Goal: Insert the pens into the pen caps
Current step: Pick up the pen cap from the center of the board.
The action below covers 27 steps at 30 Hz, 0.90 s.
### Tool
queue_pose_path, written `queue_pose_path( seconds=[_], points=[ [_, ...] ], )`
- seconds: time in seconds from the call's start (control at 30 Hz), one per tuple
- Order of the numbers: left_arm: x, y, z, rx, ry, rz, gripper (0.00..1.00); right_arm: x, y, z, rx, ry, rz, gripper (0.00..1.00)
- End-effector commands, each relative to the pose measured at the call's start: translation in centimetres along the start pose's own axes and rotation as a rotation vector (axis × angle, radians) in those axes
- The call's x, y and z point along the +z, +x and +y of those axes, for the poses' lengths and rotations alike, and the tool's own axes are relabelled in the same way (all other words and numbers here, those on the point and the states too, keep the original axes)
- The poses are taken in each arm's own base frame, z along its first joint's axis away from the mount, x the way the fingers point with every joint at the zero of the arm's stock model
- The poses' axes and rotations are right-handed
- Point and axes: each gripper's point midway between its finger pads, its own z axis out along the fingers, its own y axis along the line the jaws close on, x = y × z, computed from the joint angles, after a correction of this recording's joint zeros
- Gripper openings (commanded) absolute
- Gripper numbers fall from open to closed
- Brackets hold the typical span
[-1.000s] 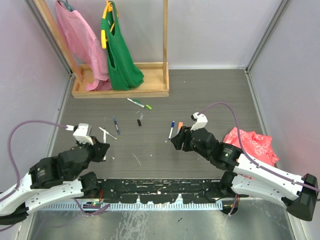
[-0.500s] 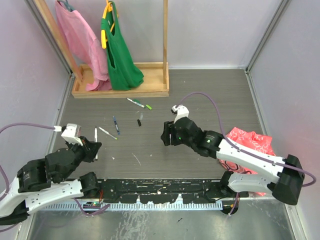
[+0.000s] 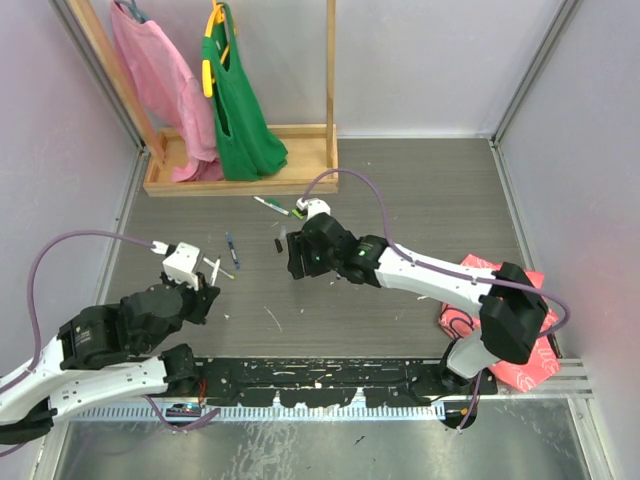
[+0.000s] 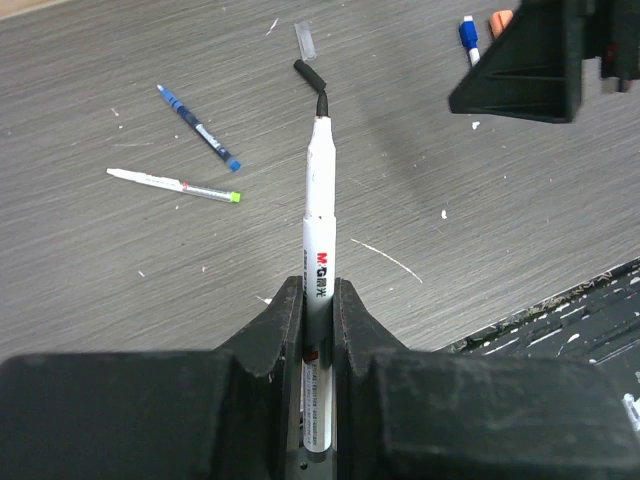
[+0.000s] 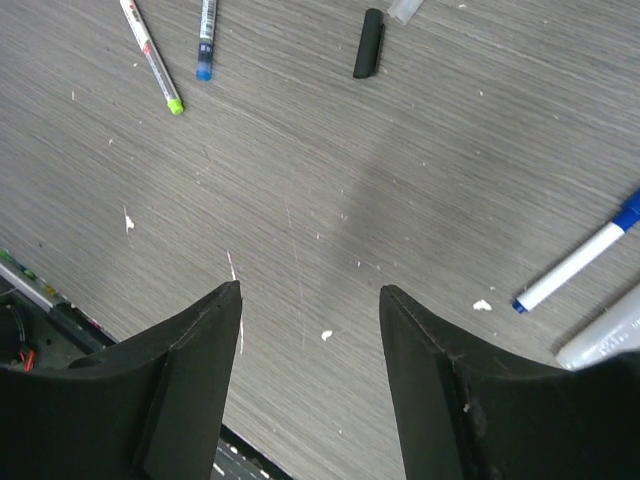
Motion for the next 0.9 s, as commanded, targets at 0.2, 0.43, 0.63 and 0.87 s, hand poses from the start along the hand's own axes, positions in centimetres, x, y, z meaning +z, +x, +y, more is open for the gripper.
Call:
queue_pose_path(
  seconds=[0.2,0.43,0.63,0.87],
  points=[
    [1.0,-1.2,-2.3,0.051,0.061,0.001,0.0,2.8,-4.8,1.1,0.018,-0.041,-0.057,0.63],
    [3.6,-0.7,-3.1,0.023,0.09,0.103,0.0,4.5,-4.6,0.3,0.041,-0.042,-0.027,0.63],
    [5.9,-1.5,-1.6,-0.106,0.108,0.14,0.0,5.6,-4.5,-0.1,0.049,-0.044,-0.014,0.63],
    [6.5,-1.5,0.1,-0.159,0.061,0.145,0.0,8.3,-4.7,-0.5,0.029,-0.032,0.038,0.6]
  ],
)
